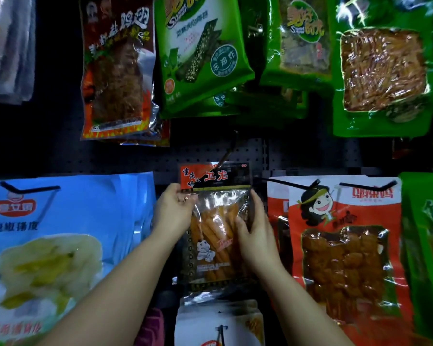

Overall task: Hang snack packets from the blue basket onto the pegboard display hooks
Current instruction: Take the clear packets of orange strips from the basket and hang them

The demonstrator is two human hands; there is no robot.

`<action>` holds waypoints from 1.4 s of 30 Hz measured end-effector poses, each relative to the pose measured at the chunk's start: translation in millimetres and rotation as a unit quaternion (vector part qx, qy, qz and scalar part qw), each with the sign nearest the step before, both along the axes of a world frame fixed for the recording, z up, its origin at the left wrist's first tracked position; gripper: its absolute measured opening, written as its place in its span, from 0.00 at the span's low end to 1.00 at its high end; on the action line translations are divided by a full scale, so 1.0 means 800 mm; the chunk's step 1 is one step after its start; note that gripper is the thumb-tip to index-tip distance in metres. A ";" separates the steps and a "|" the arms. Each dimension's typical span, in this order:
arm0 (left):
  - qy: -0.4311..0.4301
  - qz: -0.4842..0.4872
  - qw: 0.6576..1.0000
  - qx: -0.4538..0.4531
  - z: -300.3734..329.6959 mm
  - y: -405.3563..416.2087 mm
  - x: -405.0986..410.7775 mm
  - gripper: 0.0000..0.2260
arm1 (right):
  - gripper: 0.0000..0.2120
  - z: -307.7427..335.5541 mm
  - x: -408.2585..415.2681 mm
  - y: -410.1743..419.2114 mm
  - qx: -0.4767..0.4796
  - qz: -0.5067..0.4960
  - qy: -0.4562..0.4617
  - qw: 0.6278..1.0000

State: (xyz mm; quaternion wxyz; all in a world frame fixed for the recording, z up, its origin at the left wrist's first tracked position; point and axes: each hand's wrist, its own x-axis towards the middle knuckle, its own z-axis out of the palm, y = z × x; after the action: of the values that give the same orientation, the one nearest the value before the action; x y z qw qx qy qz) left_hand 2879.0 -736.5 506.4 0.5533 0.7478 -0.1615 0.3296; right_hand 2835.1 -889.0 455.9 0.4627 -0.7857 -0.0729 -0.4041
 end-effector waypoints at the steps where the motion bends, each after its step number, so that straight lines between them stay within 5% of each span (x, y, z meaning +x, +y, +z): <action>1: 0.003 0.009 1.000 0.001 0.001 -0.001 0.005 0.06 | 0.31 0.000 0.005 0.000 0.001 -0.001 -0.003 1.000; 10: 0.016 -0.026 0.999 -0.041 -0.048 0.005 0.006 0.11 | 0.30 -0.040 -0.004 0.010 0.005 -0.017 -0.016 1.000; 20: 0.122 -0.051 0.989 -0.066 -0.169 0.021 -0.042 0.15 | 0.40 -0.112 -0.057 0.030 0.039 -0.016 0.089 0.995; 29: 0.208 -0.183 0.958 -0.073 -0.295 0.072 -0.196 0.07 | 0.06 -0.219 -0.232 0.030 0.098 -0.047 0.127 0.986; 34: 0.314 -0.259 0.913 -0.028 -0.407 0.050 -0.287 0.08 | 0.09 -0.338 -0.361 0.018 0.170 -0.087 0.234 0.953; 42: 0.490 -0.332 0.805 0.033 -0.617 -0.034 -0.406 0.11 | 0.10 -0.567 -0.508 -0.049 0.290 -0.184 0.403 0.849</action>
State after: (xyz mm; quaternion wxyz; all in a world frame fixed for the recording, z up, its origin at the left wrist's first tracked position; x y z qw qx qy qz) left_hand 2554.3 -764.0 13.2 0.6093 0.7284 -0.1184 -0.2903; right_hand 2428.6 -928.6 2.7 0.5753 -0.7088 0.3861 -0.1326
